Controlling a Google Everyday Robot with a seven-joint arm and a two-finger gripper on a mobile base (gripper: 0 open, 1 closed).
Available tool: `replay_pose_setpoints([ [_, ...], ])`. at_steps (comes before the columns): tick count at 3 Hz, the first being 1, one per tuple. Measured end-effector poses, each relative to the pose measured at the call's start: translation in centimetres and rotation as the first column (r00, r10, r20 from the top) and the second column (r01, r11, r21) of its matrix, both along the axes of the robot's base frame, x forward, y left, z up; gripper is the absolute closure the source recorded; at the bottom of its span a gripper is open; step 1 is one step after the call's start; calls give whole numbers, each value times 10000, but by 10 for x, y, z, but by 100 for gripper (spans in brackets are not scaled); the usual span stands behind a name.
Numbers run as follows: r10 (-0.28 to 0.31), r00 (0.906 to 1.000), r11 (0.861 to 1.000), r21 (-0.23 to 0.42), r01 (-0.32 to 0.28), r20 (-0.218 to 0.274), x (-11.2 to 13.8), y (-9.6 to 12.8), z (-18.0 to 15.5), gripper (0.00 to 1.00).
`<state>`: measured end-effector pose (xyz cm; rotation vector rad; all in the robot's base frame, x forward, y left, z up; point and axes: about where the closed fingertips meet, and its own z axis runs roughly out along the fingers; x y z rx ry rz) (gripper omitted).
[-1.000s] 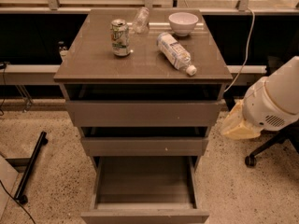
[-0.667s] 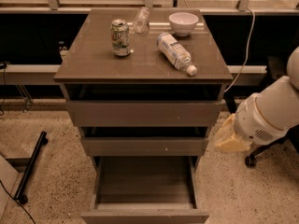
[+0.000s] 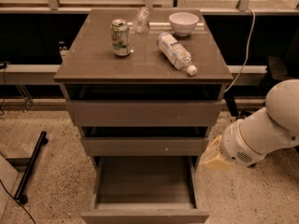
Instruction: Close bottom drawer
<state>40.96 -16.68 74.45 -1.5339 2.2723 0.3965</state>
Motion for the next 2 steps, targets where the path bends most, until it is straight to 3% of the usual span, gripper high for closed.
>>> replay_pose_setpoints([
  [2, 548, 9931, 9985, -11, -552, -1041, 2, 8, -81, 100],
])
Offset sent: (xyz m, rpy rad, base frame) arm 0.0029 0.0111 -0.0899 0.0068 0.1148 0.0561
